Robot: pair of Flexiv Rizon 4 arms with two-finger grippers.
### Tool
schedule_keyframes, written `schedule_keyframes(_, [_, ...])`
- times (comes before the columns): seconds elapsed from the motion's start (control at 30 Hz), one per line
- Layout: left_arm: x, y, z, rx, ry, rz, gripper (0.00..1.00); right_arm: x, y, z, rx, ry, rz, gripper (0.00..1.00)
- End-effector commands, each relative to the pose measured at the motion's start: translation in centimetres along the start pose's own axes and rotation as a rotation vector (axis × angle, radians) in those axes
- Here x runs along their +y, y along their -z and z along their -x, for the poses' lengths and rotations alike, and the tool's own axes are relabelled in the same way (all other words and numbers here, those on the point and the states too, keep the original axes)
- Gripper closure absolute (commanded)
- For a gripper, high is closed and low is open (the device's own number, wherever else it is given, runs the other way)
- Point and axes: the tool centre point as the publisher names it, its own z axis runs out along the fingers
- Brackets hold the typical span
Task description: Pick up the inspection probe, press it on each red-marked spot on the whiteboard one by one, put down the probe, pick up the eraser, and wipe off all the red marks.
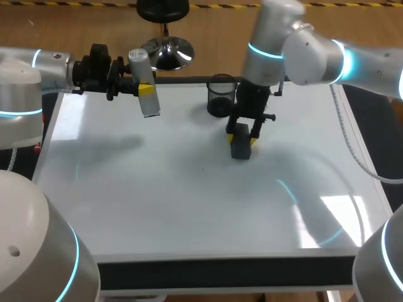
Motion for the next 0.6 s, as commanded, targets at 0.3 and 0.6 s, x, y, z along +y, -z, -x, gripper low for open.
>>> schedule_keyframes(0.3, [-0.1, 0.0, 0.0, -0.002, -0.001, 0.001, 1.00, -2.4, -3.5, 5.0, -0.037, -0.077, 0.016, 1.00])
schedule_keyframes(0.6, [-0.1, 0.0, 0.0, -0.002, -0.001, 0.001, 1.00, -2.7, -0.5, 1.4, -0.138, -0.037, 0.047, 1.00])
